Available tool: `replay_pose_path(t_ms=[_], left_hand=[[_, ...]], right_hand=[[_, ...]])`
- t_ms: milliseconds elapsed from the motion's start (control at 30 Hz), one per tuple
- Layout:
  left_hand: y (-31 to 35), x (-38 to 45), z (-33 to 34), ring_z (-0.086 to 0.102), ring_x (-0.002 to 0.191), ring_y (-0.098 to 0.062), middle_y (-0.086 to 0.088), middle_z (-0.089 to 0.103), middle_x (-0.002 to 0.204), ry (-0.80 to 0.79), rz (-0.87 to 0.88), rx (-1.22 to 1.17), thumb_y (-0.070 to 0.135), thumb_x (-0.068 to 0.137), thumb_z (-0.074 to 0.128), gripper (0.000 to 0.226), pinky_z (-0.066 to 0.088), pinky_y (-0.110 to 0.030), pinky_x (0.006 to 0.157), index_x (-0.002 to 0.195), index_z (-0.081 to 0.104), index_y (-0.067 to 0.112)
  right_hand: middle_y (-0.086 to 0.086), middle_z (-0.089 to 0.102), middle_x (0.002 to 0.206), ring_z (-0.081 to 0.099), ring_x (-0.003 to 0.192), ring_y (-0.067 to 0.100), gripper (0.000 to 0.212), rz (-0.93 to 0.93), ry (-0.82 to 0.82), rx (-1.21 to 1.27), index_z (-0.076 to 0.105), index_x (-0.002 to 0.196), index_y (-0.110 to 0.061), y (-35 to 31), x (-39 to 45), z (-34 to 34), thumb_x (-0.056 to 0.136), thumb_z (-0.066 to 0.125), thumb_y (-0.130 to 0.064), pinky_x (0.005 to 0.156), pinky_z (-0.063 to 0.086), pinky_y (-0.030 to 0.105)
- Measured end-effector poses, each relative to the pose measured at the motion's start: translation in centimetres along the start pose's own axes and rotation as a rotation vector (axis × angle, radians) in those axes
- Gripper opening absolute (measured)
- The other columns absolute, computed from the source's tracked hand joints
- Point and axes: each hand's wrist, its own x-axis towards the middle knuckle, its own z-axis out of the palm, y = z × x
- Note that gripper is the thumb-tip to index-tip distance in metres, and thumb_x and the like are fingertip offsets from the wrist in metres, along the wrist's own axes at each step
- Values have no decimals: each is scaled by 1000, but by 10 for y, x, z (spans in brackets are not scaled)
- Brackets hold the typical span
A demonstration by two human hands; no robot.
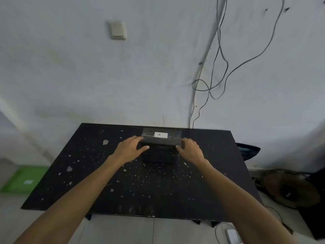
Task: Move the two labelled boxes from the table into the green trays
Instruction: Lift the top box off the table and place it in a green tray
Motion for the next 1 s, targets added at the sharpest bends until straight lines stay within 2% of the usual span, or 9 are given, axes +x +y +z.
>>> replay_pose_path(t_ms=[100, 267, 433, 567, 667, 800, 867, 933, 1000], left_hand=[[-8, 29, 17, 49, 131, -25, -5, 47, 146, -35, -92, -84, 69, 91, 41, 75, 45, -47, 98, 148, 38, 20], [-20, 83, 41, 26, 147, -34, -11, 21, 163, -120, -283, -273, 69, 91, 42, 90, 33, -55, 111, 157, 13, 15], [-30, 119, 68, 21, 150, -35, -14, 14, 165, -244, -438, -431, 70, 90, 41, 97, 25, -52, 116, 158, 3, 13], [-32, 131, 87, 34, 144, -36, -15, 31, 160, -303, -514, -571, 67, 90, 45, 92, 32, -51, 115, 156, 18, 9], [-31, 132, 95, 44, 136, -35, -16, 43, 151, -278, -542, -652, 66, 89, 49, 87, 38, -49, 110, 150, 32, 5], [-30, 128, 91, 57, 120, -30, -12, 59, 131, -139, -510, -696, 62, 88, 54, 70, 47, -44, 100, 133, 50, 9], [-29, 123, 80, 59, 110, -22, -7, 62, 124, -62, -478, -756, 64, 85, 59, 67, 49, -37, 93, 127, 52, 13], [-28, 118, 64, 59, 104, -16, -3, 62, 120, 18, -451, -809, 67, 78, 65, 70, 49, -30, 87, 125, 52, 16], [-27, 113, 44, 60, 103, -16, 1, 61, 116, 109, -434, -825, 71, 71, 68, 76, 50, -32, 88, 123, 52, 18]], right_hand=[[13, 55, 137, 60, 119, 32, 56, 134, -19, 85, 50, 140, -10, 4, 29, 10, 96, 56, -44, 97, 51, 47], [17, 45, 148, 50, 133, 36, 68, 289, -53, 212, 36, 150, -8, 4, 74, 32, 97, 55, -47, 105, 44, 49], [18, 48, 145, 48, 134, 39, 72, 406, -104, 280, 35, 148, -6, 7, 107, 56, 95, 56, -51, 107, 44, 51], [17, 52, 143, 53, 130, 40, 74, 476, -81, 342, 31, 150, -8, 8, 118, 72, 94, 59, -48, 105, 46, 53], [16, 55, 141, 55, 128, 40, 73, 507, -26, 363, 31, 151, -10, 6, 119, 78, 94, 61, -46, 102, 49, 51], [14, 48, 151, 49, 136, 38, 80, 484, 63, 339, 26, 155, -11, 0, 114, 73, 93, 60, -49, 104, 44, 51], [12, 40, 157, 43, 142, 37, 85, 454, 93, 337, 23, 158, -10, -8, 112, 64, 93, 58, -53, 109, 40, 52], [12, 43, 154, 47, 138, 35, 83, 404, 132, 338, 30, 154, -9, -20, 109, 52, 91, 59, -56, 107, 43, 49], [11, 49, 143, 54, 128, 33, 80, 345, 176, 341, 39, 148, -10, -35, 106, 39, 88, 60, -59, 99, 48, 46]])
